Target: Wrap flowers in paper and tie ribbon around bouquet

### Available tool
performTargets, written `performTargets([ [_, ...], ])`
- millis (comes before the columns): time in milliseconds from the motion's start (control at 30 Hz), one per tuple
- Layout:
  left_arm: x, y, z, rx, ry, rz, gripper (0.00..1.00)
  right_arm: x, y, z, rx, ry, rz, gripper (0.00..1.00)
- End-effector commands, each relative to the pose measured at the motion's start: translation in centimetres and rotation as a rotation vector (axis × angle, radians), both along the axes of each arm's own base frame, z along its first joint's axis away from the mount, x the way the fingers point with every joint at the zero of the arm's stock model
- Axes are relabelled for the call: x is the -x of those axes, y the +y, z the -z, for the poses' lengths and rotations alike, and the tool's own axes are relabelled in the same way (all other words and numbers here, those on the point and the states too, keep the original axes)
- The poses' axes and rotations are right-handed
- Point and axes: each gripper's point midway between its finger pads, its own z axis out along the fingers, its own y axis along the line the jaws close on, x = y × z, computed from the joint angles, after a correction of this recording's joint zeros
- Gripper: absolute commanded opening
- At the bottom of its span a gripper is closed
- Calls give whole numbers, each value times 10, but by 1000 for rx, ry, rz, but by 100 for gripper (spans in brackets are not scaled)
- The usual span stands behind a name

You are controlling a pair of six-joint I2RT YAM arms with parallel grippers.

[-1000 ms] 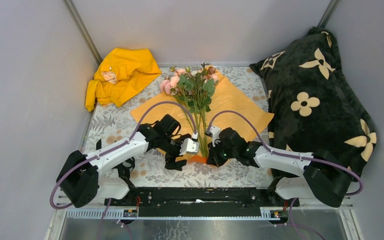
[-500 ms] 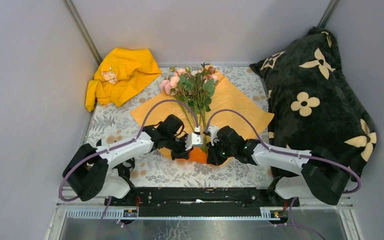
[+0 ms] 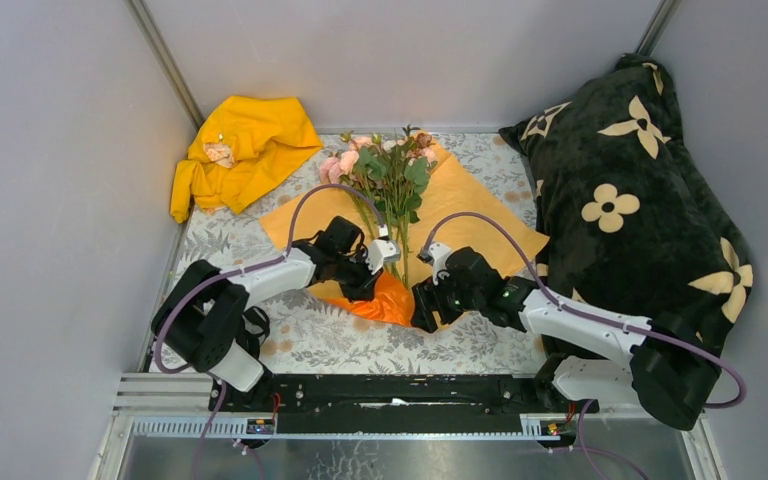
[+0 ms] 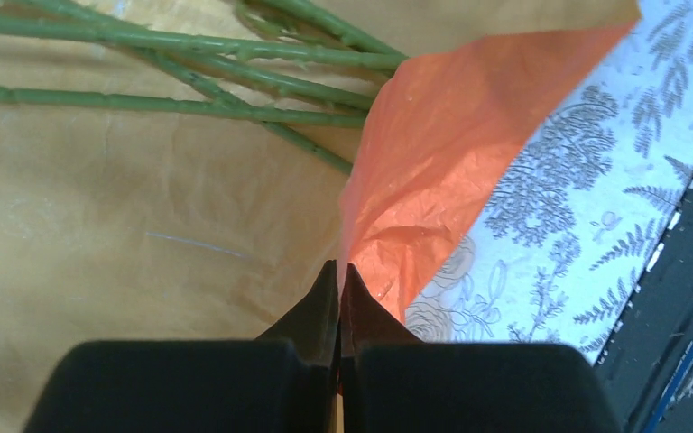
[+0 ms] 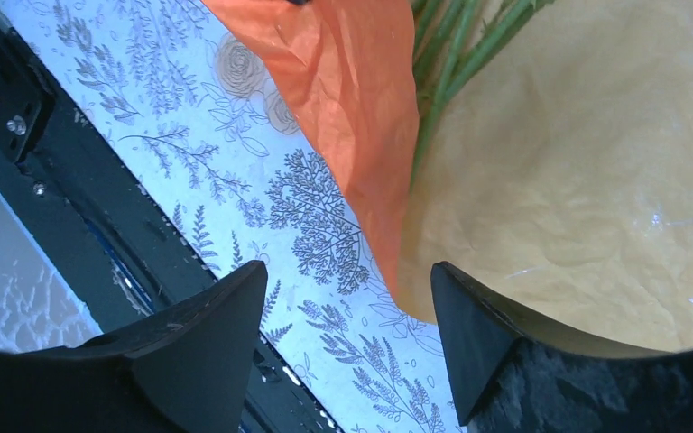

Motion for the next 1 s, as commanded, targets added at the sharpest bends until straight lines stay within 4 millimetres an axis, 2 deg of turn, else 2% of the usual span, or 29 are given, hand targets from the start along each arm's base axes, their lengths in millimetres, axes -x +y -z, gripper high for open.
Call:
performTargets([
  [0, -28, 0, -1, 0, -19, -98, 0, -6, 4, 13, 10, 24, 23, 75],
  [200, -28, 5, 4, -6, 3, -107, 0, -11, 16, 28, -14, 36, 11, 73],
  [300, -29, 6, 5, -8, 9, -113, 0, -8, 23, 36, -38, 69, -1, 66],
  [333, -29, 6, 6, -9, 10, -114, 0, -7, 23, 40, -36, 77, 0, 60],
  [433, -30, 8, 7, -21, 11, -118, 0, -6, 23, 48, -30, 105, 6, 29],
  [500, -33, 14, 6, -57, -8, -105, 2, -5, 21, 51, -21, 122, 18, 12],
  [567, -37, 25, 6, -121, -46, -86, 16, -6, 16, 54, -2, 143, 45, 1],
  [733, -48, 66, 12, -316, -201, -57, 50, -5, 1, 60, 30, 223, 92, 0],
  [833, -46, 87, 18, -398, -259, -44, 60, -3, -5, 61, 50, 256, 105, 0],
  [967, -55, 111, 16, -482, -338, -74, 62, 3, -13, 63, 95, 306, 114, 0],
])
